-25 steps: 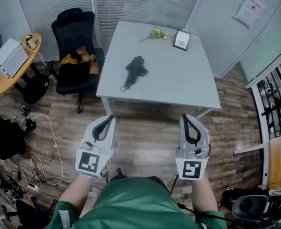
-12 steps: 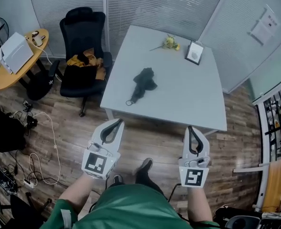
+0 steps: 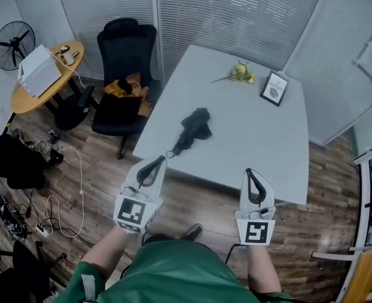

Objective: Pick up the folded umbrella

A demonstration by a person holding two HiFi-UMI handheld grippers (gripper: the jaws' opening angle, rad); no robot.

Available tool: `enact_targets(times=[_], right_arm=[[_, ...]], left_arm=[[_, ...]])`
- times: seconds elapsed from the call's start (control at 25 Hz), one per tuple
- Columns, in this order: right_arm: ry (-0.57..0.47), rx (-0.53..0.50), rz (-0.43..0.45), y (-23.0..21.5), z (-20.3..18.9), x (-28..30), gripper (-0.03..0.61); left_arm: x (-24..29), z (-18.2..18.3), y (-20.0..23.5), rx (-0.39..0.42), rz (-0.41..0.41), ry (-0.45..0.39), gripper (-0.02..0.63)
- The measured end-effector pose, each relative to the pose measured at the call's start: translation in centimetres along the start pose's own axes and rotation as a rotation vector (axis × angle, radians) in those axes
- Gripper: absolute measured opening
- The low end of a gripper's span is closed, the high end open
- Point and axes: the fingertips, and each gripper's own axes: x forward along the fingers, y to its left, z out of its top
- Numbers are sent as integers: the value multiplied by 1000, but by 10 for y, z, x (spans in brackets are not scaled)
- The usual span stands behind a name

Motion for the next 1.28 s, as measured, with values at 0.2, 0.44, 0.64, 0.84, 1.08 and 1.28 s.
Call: enact_targets(times=[0.2,0.44,0.64,0.84,1.08,1.28], right_arm=[[-4,18,48,-25,-16,17,2],[1,44,70,-44,-28,40,2],[30,26,44,-52,-37,64,2],[95,1,-11,-66,-52,94,2],[170,-8,-83,-68,-65,138,2],[220,3,-115,-61,-77,159,2]], left_arm=[[33,-6,-5,5,39,34,14],[74,-19,-2,-20,25,79,14],[113,-43,11,-42,-22,110,15],[170,-97,28,-95,-127,225,78],[236,-189,46,-169,-272,488,188],[278,-266,44,-218,-347,746,283]])
